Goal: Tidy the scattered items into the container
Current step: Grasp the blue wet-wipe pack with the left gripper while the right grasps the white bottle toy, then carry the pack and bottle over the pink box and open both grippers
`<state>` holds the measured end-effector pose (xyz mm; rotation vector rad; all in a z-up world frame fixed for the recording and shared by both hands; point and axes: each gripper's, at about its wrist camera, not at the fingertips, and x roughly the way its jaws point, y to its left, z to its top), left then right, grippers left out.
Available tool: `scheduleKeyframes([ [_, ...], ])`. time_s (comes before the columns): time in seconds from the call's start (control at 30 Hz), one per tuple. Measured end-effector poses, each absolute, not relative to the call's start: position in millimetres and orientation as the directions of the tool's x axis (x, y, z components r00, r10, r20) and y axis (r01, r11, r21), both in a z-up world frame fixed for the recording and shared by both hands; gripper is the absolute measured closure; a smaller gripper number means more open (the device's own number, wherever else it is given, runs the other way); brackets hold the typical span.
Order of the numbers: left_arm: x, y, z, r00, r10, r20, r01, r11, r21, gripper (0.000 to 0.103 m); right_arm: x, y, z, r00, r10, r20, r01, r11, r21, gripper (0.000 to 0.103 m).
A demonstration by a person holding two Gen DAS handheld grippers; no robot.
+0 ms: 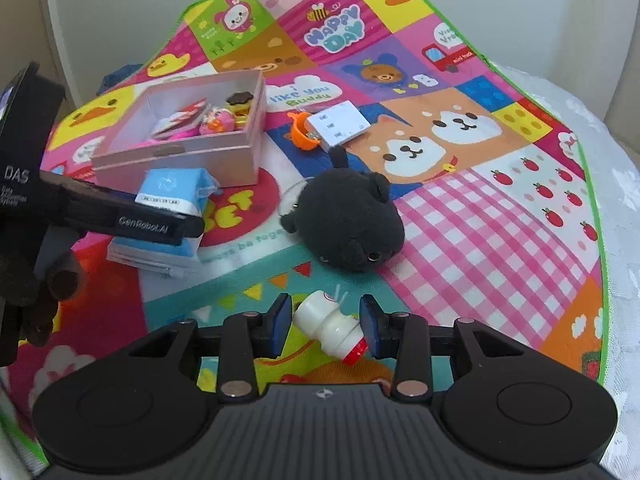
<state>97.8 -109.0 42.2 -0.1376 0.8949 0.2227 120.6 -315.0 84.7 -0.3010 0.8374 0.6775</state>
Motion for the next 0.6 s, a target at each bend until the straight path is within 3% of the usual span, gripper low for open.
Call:
scheduleKeyframes([
  [0.23,17.2,-98.4,79.7,0.615,0.109,-0.781,-0.193,0.981,-0.015,0.035,98.2,-300.6,114.9,0.513,0.437,-0.739,-0.679,0.733,-0.038,0.067],
  [0.6,-58.0,-81.1,142.1,0.688,0.076,-0.722,-0.179,0.981,-0.068,0.035,43.5,-254.7,181.4,0.401,0.567,-0.719,-0.758,0.646,0.087,0.067],
])
